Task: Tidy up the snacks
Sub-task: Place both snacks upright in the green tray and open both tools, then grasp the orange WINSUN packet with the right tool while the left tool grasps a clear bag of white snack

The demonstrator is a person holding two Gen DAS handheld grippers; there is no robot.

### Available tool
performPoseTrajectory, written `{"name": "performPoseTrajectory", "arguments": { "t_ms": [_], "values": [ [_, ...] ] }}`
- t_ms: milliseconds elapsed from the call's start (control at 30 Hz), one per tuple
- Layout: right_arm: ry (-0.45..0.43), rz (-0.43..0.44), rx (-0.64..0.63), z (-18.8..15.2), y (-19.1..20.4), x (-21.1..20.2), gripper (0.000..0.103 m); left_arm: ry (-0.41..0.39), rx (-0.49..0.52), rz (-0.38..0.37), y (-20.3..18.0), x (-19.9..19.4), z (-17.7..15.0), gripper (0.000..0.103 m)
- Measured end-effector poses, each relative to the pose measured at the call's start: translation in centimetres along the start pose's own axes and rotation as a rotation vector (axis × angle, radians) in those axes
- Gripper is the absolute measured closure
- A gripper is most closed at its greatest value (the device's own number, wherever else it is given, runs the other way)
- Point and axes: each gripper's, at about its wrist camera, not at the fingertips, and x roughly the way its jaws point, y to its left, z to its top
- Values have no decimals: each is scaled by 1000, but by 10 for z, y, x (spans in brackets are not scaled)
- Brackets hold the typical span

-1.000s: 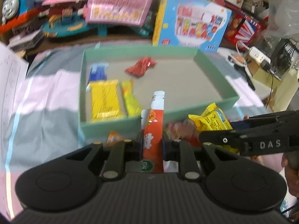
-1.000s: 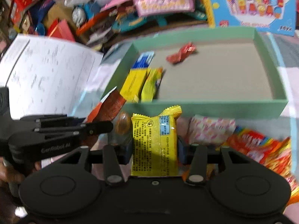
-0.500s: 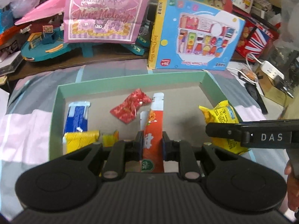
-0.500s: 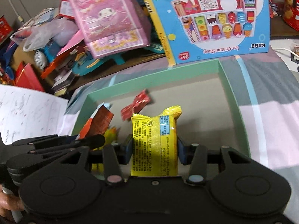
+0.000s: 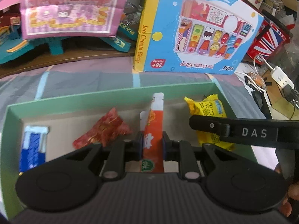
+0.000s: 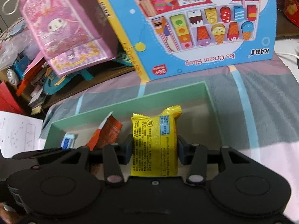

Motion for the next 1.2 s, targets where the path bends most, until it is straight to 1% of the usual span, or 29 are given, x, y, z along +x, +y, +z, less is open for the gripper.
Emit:
{"name": "performPoseTrajectory", "arguments": {
  "t_ms": [133, 167, 200, 233, 267, 300, 333, 367, 433, 500, 600, 733, 867, 1000, 1200],
  "values": [
    [-15, -31, -13, 12, -11, 9, 57, 3, -8, -16, -9, 15, 10, 84],
    [-19, -37, -15, 15, -14, 11, 56, -1, -12, -16, -12, 18, 12, 82],
    [-18, -33, -11, 17, -16, 13, 53, -12, -18, -9, -15, 20, 13, 71],
    [-20, -29, 1, 18, -18, 13, 43, -21, -23, -4, -17, 20, 14, 57],
    [-26, -21, 12, 19, -19, 12, 34, -31, -27, 4, -19, 19, 14, 28],
    [-40, -16, 19, 19, -19, 8, 22, -53, -27, 16, -20, 16, 13, 15],
    [-55, 1, 22, 18, -19, 5, 17, -72, -23, 29, -21, 12, 11, 13],
    [-63, 7, 24, 17, -19, 2, 15, -77, -19, 32, -21, 9, 11, 12],
    [-72, 11, 24, 15, -17, -3, 9, -63, -31, 27, -18, 2, 10, 10],
    [-74, 19, 39, 11, -16, -12, 6, -60, -54, 12, -14, -10, 6, 5],
    [-78, 28, 53, 1, -10, -30, 0, -71, -60, 14, -12, -34, -5, 0],
    [-87, 30, 29, -20, 0, -59, 0, -62, -55, 20, -13, -64, -31, 0],
    [-85, 30, 12, -45, 10, -87, 0, -26, -65, 13, -15, -89, -68, 0],
    [-66, 30, -16, -82, 21, -114, 0, 20, -35, 8, -21, -107, -111, 0],
    [-16, 36, -59, -144, 32, -135, 0, 66, 12, 24, -24, -125, -166, 0]
  ]
}}
